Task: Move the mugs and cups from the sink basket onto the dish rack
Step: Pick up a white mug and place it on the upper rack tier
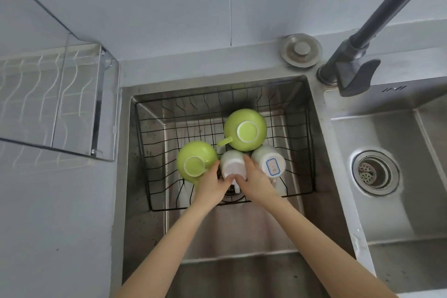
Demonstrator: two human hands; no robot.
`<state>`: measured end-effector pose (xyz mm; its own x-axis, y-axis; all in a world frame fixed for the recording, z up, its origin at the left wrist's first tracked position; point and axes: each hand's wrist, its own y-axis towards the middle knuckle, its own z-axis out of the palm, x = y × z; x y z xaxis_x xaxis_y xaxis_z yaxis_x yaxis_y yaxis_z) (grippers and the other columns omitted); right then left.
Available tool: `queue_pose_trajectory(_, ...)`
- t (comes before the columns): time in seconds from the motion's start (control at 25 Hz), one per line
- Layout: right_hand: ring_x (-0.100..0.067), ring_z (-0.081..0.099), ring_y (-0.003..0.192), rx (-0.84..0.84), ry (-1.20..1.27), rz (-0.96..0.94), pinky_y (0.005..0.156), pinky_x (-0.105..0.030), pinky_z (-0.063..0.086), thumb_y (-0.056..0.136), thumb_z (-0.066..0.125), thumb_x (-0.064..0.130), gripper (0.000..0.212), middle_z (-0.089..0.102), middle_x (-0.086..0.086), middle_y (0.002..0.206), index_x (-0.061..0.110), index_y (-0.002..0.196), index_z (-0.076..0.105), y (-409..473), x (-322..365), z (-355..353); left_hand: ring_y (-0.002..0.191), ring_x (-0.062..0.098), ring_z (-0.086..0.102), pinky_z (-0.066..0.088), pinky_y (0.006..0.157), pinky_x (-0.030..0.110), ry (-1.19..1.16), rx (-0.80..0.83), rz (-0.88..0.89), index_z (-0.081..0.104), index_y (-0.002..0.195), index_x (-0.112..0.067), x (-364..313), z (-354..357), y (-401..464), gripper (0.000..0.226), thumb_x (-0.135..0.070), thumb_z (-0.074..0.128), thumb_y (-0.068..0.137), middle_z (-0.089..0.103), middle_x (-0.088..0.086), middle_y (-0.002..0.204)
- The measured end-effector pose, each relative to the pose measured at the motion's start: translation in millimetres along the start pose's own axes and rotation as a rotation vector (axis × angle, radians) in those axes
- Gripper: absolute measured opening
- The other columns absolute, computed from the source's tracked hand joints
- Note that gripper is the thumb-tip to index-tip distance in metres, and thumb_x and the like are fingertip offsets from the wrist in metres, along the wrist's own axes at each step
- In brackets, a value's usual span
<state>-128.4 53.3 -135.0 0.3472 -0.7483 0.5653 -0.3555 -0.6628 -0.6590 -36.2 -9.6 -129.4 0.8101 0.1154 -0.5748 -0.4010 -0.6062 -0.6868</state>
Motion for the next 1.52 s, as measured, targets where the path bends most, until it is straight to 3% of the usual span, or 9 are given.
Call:
queue_pose_trajectory(0.12,-0.027,0.031,0.138,0.0,0.045,-0.011,0.106,-0.032,0.03,0.095,0.044,0.02,0.061,0.022,-0.007,0.155,0.01,0.146,0.014,5.7,-3.1,0.9,0.101,0.019,0.056,0.037,0.075,0.015,-0.033,-0.001,0.007,0.046,0.126,-0.01,6.6,2.9,7.2,0.039,-0.02,0.053,0.089,0.058,-0.001,0.12)
queue_pose_trajectory(0.32,-0.025,0.035,0.137,-0.08,0.125,-0.005,0.107,-0.031,0.031,0.094,0.046,0.024,0.058,0.029,-0.004,0.154,0.014,0.145,0.021,0.5,-6.6,6.2,0.108,0.033,0.06,0.05,0.094,0.049,-0.2,-0.033,-0.011,0.047,0.127,-0.01,13.0,9.8,8.7,0.036,-0.013,0.047,0.09,0.061,0.017,0.121)
queue_pose_trajectory(0.56,-0.026,0.042,0.132,-0.137,0.205,0.032,0.104,-0.032,0.035,0.093,0.048,0.024,0.054,0.044,-0.008,0.145,0.015,0.143,0.029,-3.5,-1.1,7.6,0.097,0.027,0.06,0.056,0.057,0.013,-0.406,0.023,-0.089,0.046,0.127,-0.01,3.7,7.2,0.3,0.039,-0.002,0.042,0.09,0.055,0.006,0.11)
queue_pose_trajectory(0.68,-0.025,0.046,0.128,-0.166,0.25,0.04,0.101,-0.03,0.037,0.093,0.048,0.023,0.051,0.049,-0.008,0.141,0.015,0.141,0.033,-8.5,2.5,6.6,0.094,0.025,0.059,0.055,0.053,0.01,-0.454,0.068,-0.102,0.045,0.128,-0.013,-0.5,1.4,-4.8,0.045,0.004,0.037,0.087,0.055,0.007,0.109)
queue_pose_trajectory(0.84,-0.027,0.049,0.124,-0.204,0.318,0.055,0.1,-0.031,0.039,0.094,0.044,0.026,0.047,0.053,-0.01,0.136,0.016,0.14,0.038,-17.4,2.8,-0.3,0.095,0.019,0.058,0.055,0.061,0.009,-0.475,0.19,-0.005,0.039,0.13,-0.022,0.0,-8.6,-18.0,0.055,0.01,0.045,0.086,0.053,-0.007,0.106)
queue_pose_trajectory(1.04,-0.028,0.049,0.123,-0.222,0.386,0.078,0.102,-0.037,0.039,0.094,0.044,0.032,0.047,0.057,-0.012,0.132,0.02,0.139,0.039,-31.5,9.0,-11.1,0.091,0.026,0.059,0.054,0.086,0.034,-0.304,0.038,0.134,0.025,0.142,-0.014,3.0,-6.0,-22.0,0.063,0.013,0.039,0.086,0.03,0.017,0.138)
queue_pose_trajectory(1.2,-0.027,0.051,0.119,-0.227,0.413,0.09,0.103,-0.036,0.042,0.093,0.044,0.035,0.047,0.057,-0.01,0.125,0.022,0.138,0.041,-41.5,15.2,-21.4,0.1,0.024,0.059,0.05,0.084,0.025,-0.104,-0.067,0.294,0.031,0.14,-0.013,0.4,-10.0,-30.3,0.067,0.002,0.059,0.081,0.037,0.011,0.135)
queue_pose_trajectory(1.36,-0.031,0.062,0.103,-0.218,0.358,0.038,0.096,-0.046,0.05,0.091,0.045,0.036,0.041,0.059,-0.007,0.106,0.024,0.129,0.052,-53.2,19.4,-33.7,0.123,0.015,0.042,0.042,0.104,0.037,-0.044,-0.102,0.401,0.037,0.135,-0.015,-2.5,-13.5,-42.6,0.066,-0.004,0.066,0.076,0.04,0.004,0.138)
queue_pose_trajectory(1.52,-0.025,0.063,0.104,-0.135,0.281,-0.085,0.098,-0.041,0.049,0.089,0.048,0.036,0.036,0.064,-0.002,0.116,0.031,0.125,0.056,-75.3,18.7,-58.0,0.12,0.016,0.045,0.038,0.107,0.037,-0.119,-0.012,0.441,0.035,0.123,-0.031,-8.4,-27.0,-57.2,0.067,-0.01,0.072,0.071,0.047,-0.011,0.125)
